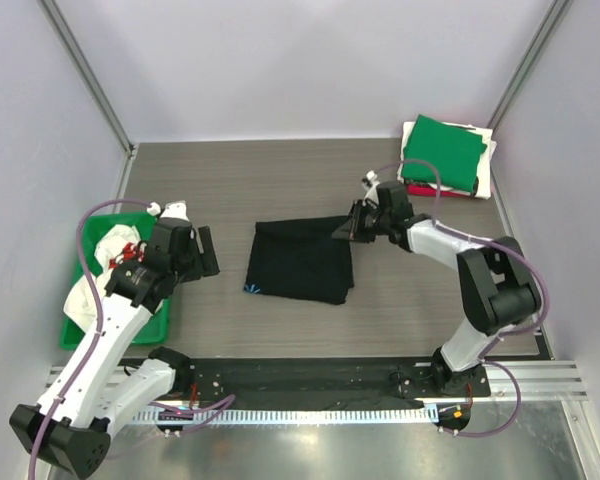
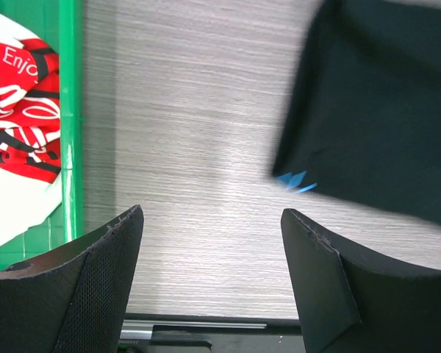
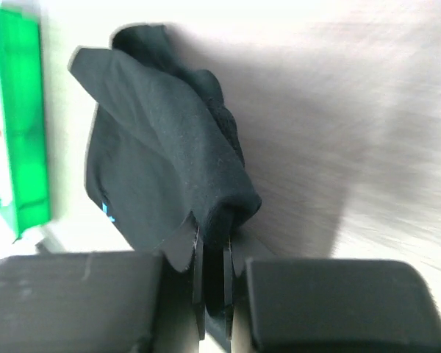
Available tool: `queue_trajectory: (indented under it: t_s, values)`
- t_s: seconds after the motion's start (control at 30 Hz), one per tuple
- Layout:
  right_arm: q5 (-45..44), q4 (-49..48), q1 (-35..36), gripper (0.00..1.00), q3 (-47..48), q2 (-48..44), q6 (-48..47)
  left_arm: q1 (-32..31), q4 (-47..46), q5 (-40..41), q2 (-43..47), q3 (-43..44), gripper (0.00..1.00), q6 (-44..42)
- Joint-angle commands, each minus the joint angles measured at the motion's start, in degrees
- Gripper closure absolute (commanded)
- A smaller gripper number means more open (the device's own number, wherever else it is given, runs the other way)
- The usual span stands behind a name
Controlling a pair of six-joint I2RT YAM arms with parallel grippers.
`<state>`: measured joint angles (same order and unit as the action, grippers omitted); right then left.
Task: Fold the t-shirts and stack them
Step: Neatly place the folded tshirt to the corner
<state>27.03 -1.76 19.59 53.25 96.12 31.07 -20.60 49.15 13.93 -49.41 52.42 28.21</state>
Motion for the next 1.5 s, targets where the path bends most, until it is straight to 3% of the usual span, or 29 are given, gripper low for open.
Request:
queue_trajectory:
  t_s: [0.0,0.5,0.67,1.07,1.47]
  values:
    - [-9.44,12.03,-2.28,0.99,5.27,-6.55,-9.79,0.12,-0.89,0.39,-1.74,0.05,0.23,-0.35]
    - [-22.89,16.35,-7.46,0.99,14.24,-14.99,-30.0,0.12,-1.24,-0.31,-2.44,-0.39,0.25,-0.26]
    - [-21.94,18.1,-9.75,0.99,19.07,-14.91,-35.72,0.12,-1.42,-1.01,-3.24,-0.48,0.26,-0.43]
    - [-17.71,19.34,-18.26,0.99,27.86,-12.18,-39.07,0.12,-1.51,-2.33,-6.14,-0.39,0.28,-0.87]
    - [-16.66,24.34,-22.58,0.99,42.8,-5.86,-42.67,0.12,-1.33,-2.25,-8.51,-0.3,0.3,-0.87]
